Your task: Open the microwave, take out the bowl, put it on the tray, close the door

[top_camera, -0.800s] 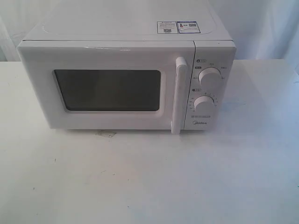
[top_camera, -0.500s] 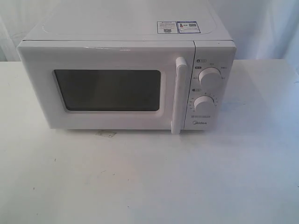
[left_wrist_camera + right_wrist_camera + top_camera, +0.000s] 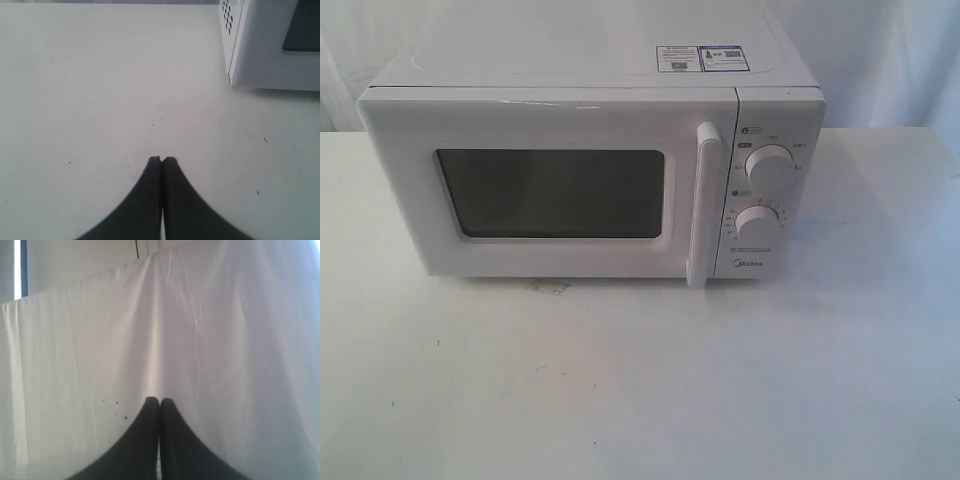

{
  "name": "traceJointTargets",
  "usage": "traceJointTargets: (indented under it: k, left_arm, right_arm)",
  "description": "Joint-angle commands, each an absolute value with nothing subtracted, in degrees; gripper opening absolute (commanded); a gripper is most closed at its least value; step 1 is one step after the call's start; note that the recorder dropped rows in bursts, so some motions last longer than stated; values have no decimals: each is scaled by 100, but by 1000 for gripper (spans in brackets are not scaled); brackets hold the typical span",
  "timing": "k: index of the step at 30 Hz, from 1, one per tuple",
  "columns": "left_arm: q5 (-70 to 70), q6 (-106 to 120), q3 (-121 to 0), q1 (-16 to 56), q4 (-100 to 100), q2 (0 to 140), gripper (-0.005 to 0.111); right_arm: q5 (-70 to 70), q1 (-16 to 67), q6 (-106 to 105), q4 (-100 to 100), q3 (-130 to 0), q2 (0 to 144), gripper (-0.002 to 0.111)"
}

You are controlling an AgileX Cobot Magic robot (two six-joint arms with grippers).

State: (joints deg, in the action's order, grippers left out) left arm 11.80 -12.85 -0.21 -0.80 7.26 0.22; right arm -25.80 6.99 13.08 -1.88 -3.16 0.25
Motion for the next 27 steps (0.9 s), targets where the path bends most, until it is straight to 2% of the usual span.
traceJointTargets:
  k: [1,6,17,27]
  left_arm:
    - [1156,-1308,0,-98,729,0,0]
    - [1156,-1308,0,-98,729,0,0]
    - [1156,-1308,0,-98,729,0,0]
    - [1156,-1308,0,-98,729,0,0]
  right_arm:
    - [-1632,684,2144,-935,-1134,530,0]
    - [-168,693,2767,-1410,-1926,1662,0]
    - [-37,854,2884,-1335,-1963,3935,0]
    - [-496,2237,2862,-1644,-1992,5124,0]
